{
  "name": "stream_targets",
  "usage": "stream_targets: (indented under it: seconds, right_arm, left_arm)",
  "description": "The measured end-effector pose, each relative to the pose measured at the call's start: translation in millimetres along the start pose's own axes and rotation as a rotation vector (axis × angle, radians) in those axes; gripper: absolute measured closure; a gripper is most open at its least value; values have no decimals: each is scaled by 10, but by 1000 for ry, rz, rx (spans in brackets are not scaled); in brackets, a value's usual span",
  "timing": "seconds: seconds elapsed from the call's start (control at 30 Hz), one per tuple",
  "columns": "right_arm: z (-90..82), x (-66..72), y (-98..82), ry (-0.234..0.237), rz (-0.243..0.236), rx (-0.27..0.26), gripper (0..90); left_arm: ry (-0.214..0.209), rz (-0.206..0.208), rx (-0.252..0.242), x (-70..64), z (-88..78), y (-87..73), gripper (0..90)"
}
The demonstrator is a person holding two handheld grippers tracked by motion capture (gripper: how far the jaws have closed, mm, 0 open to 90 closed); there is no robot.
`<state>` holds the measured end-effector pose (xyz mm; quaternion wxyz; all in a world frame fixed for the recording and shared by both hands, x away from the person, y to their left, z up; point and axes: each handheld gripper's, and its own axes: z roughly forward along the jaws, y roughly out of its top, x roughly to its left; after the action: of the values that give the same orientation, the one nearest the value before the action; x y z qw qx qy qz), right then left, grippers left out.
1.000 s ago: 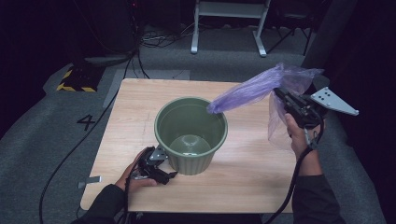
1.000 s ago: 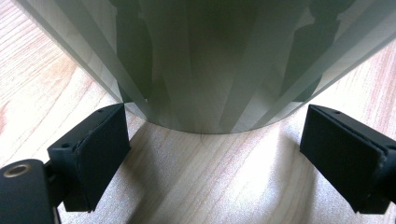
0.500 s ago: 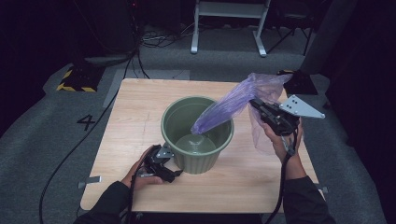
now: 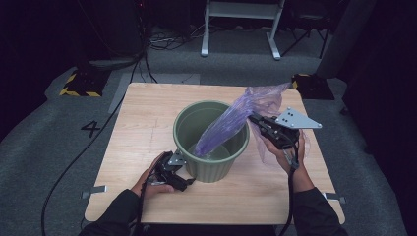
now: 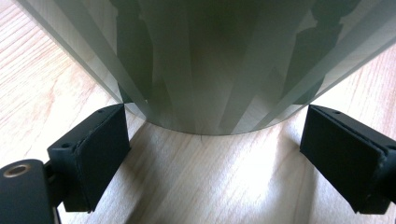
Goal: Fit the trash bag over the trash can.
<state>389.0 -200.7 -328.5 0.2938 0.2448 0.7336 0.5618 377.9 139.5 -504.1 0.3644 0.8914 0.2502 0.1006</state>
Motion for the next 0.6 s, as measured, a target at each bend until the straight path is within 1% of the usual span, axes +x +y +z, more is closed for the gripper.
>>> stream_targets:
  seconds: [0.07,0.2,0.33,0.47,0.6]
  right_arm:
    - [30,38,-11,17,-16,13,899]
    - [65,77,-31,42,-29,28,899]
    - [84,92,-62,51,-32,44,896]
    - [91,94,-86,61,-35,56,890]
    - [101,110,-109,74,-42,74,853]
  left_arm:
    - [-1,7,1,4,17,19,77]
    - [-9,12,3,14,73,79,75]
    - [-10,13,2,13,126,132,72]
    - [-13,12,2,11,140,145,72]
    - [-12,12,1,9,136,143,77]
